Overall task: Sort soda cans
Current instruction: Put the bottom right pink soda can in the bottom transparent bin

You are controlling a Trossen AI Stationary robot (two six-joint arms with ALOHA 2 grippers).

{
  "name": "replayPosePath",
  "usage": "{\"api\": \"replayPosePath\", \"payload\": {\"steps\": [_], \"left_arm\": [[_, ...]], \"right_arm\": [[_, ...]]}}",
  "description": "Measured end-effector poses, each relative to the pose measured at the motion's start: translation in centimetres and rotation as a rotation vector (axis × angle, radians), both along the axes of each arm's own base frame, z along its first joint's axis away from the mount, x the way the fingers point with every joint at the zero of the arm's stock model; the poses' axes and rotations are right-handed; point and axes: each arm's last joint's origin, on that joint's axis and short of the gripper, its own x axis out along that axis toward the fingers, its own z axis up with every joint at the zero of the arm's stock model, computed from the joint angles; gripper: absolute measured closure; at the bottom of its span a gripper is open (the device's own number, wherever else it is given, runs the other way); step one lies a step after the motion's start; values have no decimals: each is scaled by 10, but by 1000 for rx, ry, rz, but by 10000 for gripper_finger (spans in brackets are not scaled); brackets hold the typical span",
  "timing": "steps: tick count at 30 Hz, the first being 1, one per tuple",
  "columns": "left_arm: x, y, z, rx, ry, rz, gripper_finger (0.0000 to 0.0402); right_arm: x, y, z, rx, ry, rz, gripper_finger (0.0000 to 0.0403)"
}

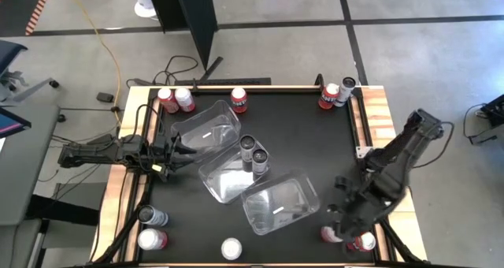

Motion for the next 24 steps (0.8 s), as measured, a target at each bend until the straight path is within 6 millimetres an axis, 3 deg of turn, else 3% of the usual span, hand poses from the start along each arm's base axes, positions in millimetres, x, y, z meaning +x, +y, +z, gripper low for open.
{"api": "replayPosePath", "payload": {"steps": [3,7,13,24], "left_arm": [[0,0,1,0,-6,0,233],[0,0,1,0,-15,2,233],[0,1,2,9,-20,23,233],[0,1,2,7,-21,38,233]], "right_arm": [[-21,5,0,17,73,-95,6],[-32,24,-11,34,150,-137,6],[-26,52,-35,18,182,-135,6],[-9,63,-67,-92,268,-130,6]]}}
